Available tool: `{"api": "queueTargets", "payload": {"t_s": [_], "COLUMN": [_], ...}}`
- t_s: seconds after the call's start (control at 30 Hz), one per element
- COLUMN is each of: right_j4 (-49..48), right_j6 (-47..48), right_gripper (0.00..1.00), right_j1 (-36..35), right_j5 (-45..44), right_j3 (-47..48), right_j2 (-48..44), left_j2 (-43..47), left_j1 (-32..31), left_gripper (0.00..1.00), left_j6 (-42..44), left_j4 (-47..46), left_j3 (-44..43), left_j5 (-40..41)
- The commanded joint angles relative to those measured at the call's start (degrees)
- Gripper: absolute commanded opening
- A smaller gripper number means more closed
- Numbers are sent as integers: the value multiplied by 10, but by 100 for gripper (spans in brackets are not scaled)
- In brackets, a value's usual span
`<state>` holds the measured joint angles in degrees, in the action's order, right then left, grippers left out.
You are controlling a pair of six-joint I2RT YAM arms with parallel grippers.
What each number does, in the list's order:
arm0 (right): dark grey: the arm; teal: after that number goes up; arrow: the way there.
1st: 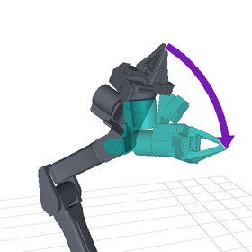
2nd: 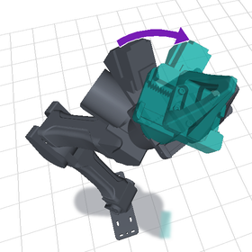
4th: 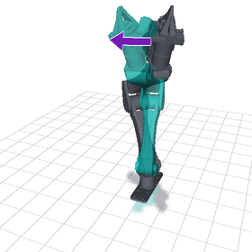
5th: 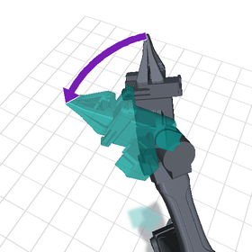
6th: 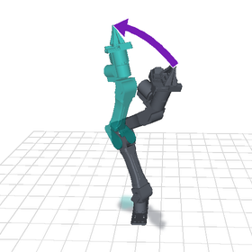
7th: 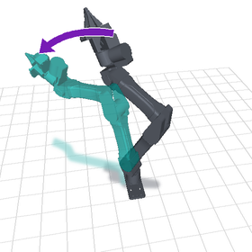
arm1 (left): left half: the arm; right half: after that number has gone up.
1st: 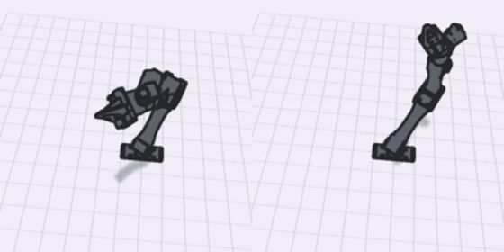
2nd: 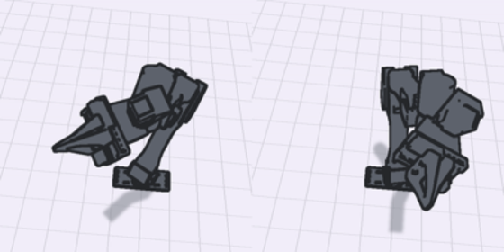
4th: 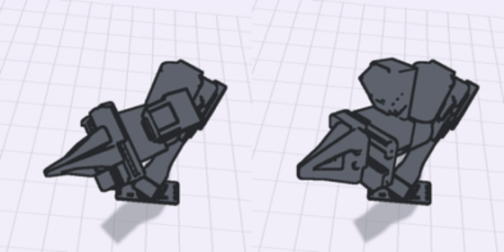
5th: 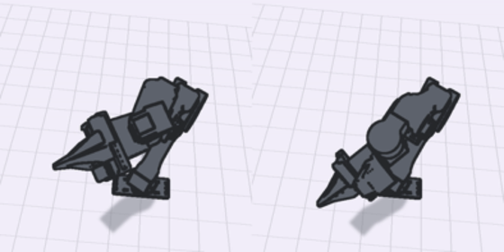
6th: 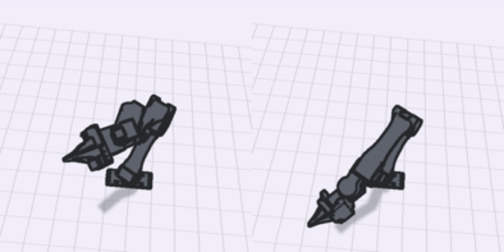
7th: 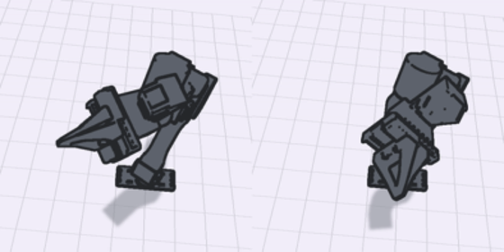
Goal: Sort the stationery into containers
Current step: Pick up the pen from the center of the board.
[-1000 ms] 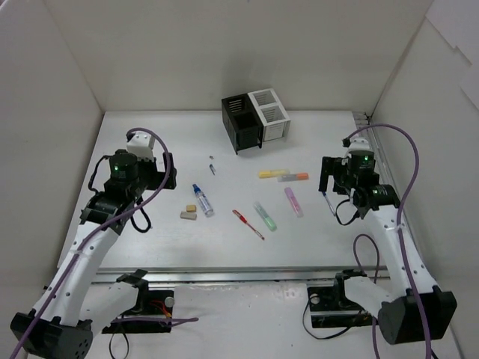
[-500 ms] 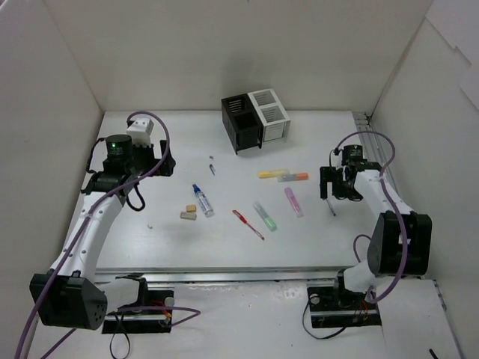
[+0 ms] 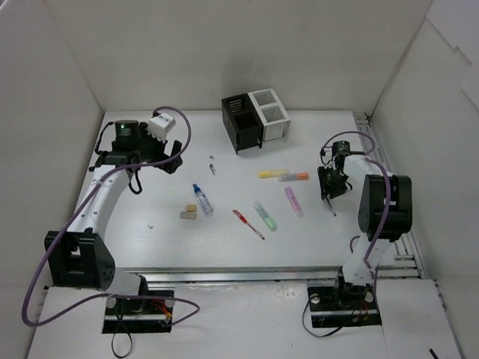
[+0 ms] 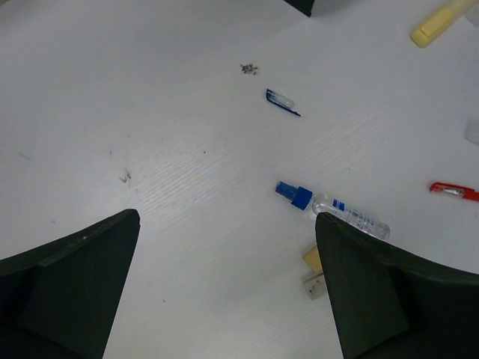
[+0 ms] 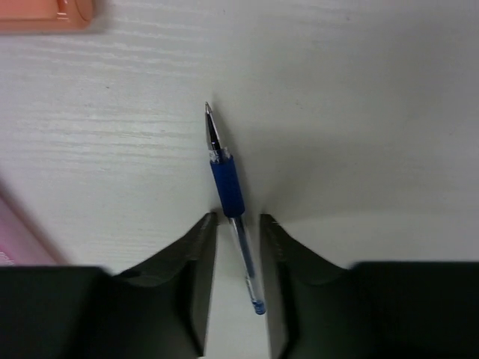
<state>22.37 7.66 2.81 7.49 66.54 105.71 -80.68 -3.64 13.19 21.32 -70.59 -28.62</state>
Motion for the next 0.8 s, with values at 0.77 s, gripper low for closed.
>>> {"api": "queueTargets", "payload": {"t_s": [0.77], "right_j4": [29], "right_j6": [2], "right_gripper": [0], "right_j1": [-162], "right_j5": [55], "right_j3": [31], "right_j2": [-241], "left_j2": [-342], "left_j1": [-110], "left_gripper": [100], "left_j6": [587], "left_j4": [358], "left_j3": [-363], "left_j5": [-13]}}
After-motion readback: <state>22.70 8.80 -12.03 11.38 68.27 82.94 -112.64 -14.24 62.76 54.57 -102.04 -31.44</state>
